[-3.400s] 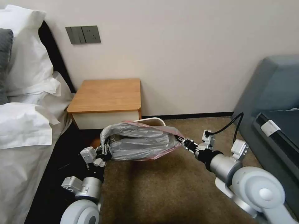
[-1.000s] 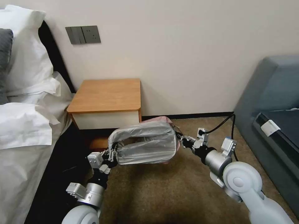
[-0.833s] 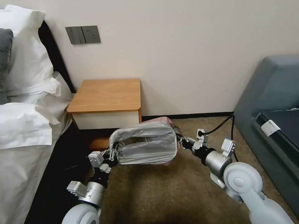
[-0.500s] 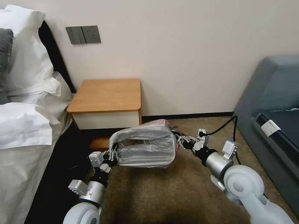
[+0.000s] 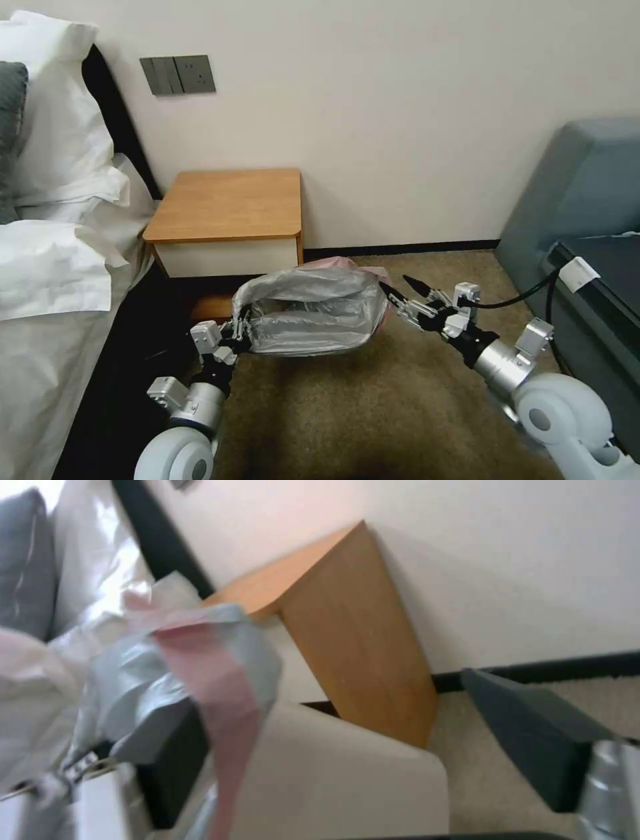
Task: Pick up the garbage bag from the table and place it over the trash can.
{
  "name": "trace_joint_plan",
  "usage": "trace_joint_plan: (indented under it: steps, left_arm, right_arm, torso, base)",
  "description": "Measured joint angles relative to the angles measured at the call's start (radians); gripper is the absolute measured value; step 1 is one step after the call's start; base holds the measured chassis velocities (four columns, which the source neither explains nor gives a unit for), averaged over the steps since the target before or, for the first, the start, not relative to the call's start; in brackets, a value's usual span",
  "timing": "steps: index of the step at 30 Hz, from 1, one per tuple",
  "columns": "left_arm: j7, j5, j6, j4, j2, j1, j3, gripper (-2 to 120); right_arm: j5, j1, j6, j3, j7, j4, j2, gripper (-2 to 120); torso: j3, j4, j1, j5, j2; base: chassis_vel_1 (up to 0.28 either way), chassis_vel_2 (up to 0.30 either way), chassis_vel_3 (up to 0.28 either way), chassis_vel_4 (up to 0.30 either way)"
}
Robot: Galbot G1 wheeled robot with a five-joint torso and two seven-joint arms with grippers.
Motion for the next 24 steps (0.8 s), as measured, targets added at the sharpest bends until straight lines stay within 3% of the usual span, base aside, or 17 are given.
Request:
trace_joint_plan:
  steps: [4, 13, 24]
  left_arm:
    - [0.000, 0.002, 0.002, 0.000, 0.000, 0.000, 0.000, 7]
    - [0.003, 0.006, 0.007, -0.010, 0.010, 0.010, -0.001, 7]
    - [0.041, 0.042, 0.002, -0.028, 0.013, 0.013, 0.002, 7]
  right_arm:
    - [0.043, 0.004, -0.005, 0.000, 0.003, 0.001, 0.003, 100]
    - [0.098, 0.030, 0.018, -0.003, -0.162, 0.065, -0.042, 100]
    - [0.098, 0.168, 0.025, -0.126, -0.132, -0.009, -0.126, 100]
  torso:
    - [0.000, 0.0001, 0.000, 0.0000, 0.000]
    - [0.000, 0.0001, 0.000, -0.0003, 0.000]
    - [0.000, 0.0000, 0.000, 0.0000, 0.000]
  base:
    - [0.000, 0.000, 0.000, 0.000]
    - [0.000, 0.000, 0.000, 0.000]
    - [0.000, 0.000, 0.000, 0.000]
